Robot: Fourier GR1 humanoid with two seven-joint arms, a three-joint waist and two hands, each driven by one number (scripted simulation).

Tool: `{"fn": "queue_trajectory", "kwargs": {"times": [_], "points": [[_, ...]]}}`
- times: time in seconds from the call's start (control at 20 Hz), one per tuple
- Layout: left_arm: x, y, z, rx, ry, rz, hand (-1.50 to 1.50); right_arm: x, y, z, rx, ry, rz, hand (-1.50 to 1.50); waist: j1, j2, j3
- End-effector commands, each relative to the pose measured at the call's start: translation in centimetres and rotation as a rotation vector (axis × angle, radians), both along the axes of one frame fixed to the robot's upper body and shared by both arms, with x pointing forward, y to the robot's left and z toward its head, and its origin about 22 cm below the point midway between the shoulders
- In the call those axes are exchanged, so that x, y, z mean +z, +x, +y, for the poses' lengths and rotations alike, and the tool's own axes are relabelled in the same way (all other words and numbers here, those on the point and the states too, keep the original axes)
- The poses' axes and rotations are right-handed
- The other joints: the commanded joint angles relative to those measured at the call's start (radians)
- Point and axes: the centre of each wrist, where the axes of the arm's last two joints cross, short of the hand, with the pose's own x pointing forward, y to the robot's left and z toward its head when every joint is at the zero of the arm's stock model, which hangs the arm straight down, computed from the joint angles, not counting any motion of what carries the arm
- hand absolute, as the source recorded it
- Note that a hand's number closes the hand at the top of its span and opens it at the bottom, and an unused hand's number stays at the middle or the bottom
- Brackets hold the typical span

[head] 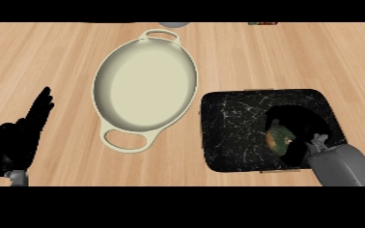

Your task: Pick the squash from the tray and place it in the pot

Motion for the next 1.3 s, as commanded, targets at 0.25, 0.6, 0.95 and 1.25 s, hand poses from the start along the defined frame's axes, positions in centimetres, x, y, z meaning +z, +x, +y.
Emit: {"fn": "queue_trajectory", "kwargs": {"times": [0.25, 0.6, 0.95, 1.25], "points": [[-0.2, -0.3, 0.8, -0.005, 0.022, -0.004, 0.0, 0.5, -1.1, 6.6, 0.063, 0.03, -0.039, 1.5, 0.002, 0.004, 0.004], [0.8, 2.0, -2.1, -0.109, 0.018, -0.021, 0.0, 1.8, -5.1, 22.6, 0.279, 0.093, -0.222, 1.5, 0.12, 0.016, 0.003], [0.4, 2.3, -3.1, -0.118, 0.017, -0.006, 0.0, 6.2, -7.8, 27.1, 0.226, 0.071, -0.591, 1.5, 0.117, -0.004, 0.002], [0.4, 3.0, -3.0, -0.1, 0.009, -0.01, 0.0, 11.1, -7.8, 29.4, 0.079, 0.11, -0.917, 1.5, 0.107, -0.005, 0.0]]}}
